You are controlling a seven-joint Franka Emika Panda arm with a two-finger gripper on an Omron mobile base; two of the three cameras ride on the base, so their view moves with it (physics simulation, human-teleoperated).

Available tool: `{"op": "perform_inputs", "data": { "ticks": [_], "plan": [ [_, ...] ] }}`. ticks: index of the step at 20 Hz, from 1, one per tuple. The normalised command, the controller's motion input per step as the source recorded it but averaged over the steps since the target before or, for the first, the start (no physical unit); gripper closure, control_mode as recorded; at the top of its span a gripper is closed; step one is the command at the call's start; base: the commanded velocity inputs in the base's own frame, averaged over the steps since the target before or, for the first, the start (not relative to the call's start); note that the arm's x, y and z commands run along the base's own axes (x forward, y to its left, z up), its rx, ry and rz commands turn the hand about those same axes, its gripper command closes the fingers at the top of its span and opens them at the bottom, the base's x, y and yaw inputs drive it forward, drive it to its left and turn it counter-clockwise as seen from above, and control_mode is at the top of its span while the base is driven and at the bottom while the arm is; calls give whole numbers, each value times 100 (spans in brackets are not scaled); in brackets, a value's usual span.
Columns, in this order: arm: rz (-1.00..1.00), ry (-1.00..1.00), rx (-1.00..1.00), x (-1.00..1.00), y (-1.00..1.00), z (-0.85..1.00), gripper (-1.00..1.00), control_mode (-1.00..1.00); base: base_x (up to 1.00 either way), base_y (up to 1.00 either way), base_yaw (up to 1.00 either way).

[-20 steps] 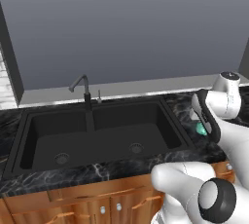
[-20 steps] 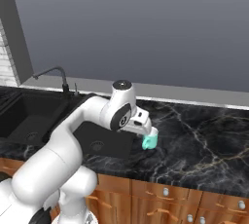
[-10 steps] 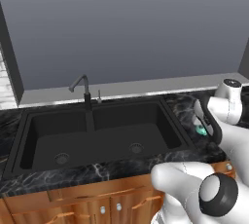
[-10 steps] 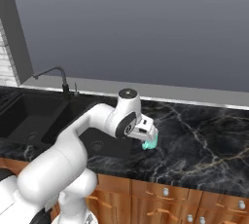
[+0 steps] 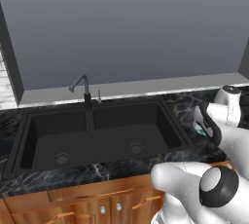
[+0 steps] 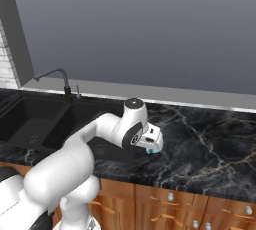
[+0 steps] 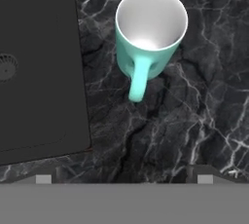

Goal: Place the teapot in the left basin and the mug in the right basin of the sink.

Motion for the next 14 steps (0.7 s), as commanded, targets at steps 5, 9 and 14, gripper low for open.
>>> {"op": "perform_inputs", "data": {
  "ticks": [5,9,14],
  "plan": [
    [0,-1,-5,4,-5,-14,-100,-100,0,0,0],
    [0,0,-1,12,-3,-13,-100,-100,0,0,0],
    [0,-2,0,16,-1,-14,-100,-100,0,0,0]
  ]
}}
